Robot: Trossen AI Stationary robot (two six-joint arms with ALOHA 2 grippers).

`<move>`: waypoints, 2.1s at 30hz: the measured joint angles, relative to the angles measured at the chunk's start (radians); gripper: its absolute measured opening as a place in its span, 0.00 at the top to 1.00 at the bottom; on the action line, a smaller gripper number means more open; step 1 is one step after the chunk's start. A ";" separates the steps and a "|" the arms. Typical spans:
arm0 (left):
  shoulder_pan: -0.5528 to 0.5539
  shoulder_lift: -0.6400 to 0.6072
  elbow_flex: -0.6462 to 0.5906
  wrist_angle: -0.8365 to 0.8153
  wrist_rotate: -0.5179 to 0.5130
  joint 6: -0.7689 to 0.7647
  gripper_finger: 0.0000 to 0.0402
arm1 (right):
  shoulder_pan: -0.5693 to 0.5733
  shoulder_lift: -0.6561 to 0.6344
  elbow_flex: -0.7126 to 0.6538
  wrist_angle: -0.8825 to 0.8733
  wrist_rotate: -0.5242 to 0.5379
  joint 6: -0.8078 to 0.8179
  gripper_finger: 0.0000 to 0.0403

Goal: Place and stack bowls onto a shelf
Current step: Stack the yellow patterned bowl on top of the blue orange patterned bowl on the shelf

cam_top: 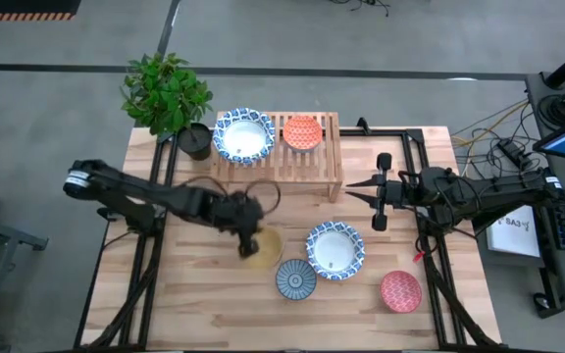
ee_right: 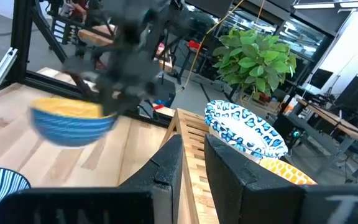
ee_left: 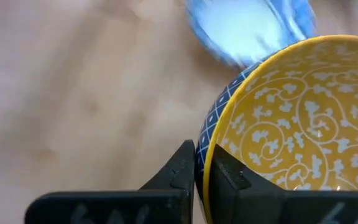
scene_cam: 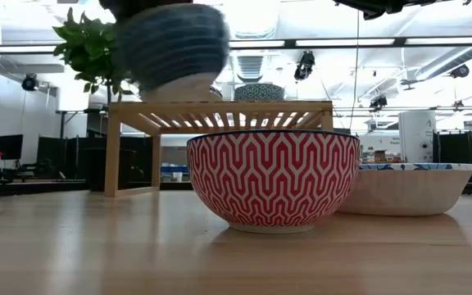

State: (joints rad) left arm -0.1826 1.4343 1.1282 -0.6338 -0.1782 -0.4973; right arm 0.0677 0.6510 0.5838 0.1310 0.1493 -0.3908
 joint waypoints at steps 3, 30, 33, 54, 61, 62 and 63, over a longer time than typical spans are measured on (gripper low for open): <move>0.047 0.004 0.166 -0.118 -0.095 0.012 0.99 | 0.000 0.000 0.000 0.000 0.000 -0.002 0.86; 0.590 0.428 1.091 -0.568 0.100 0.276 0.98 | 0.000 -0.003 0.000 -0.023 0.001 0.042 0.86; 0.610 0.489 1.177 -0.606 0.108 0.303 0.98 | 0.000 -0.003 0.000 -0.030 0.001 0.044 0.86; 0.714 0.571 1.194 -0.486 0.117 0.420 0.98 | 0.000 -0.008 -0.001 -0.119 0.010 0.150 0.86; 0.713 0.583 1.193 -0.473 0.119 0.437 0.98 | 0.000 -0.008 -0.001 -0.135 0.010 0.171 0.86; 0.713 0.585 1.193 -0.467 0.119 0.437 0.98 | 0.000 -0.008 -0.001 -0.135 0.010 0.171 0.86; 0.713 0.589 1.193 -0.457 0.119 0.437 0.98 | 0.000 -0.008 -0.001 -0.136 0.009 0.172 0.86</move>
State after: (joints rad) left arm 0.5304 2.0229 2.3211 -1.0912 -0.0593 -0.0601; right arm 0.0677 0.6430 0.5831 -0.0045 0.1588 -0.2190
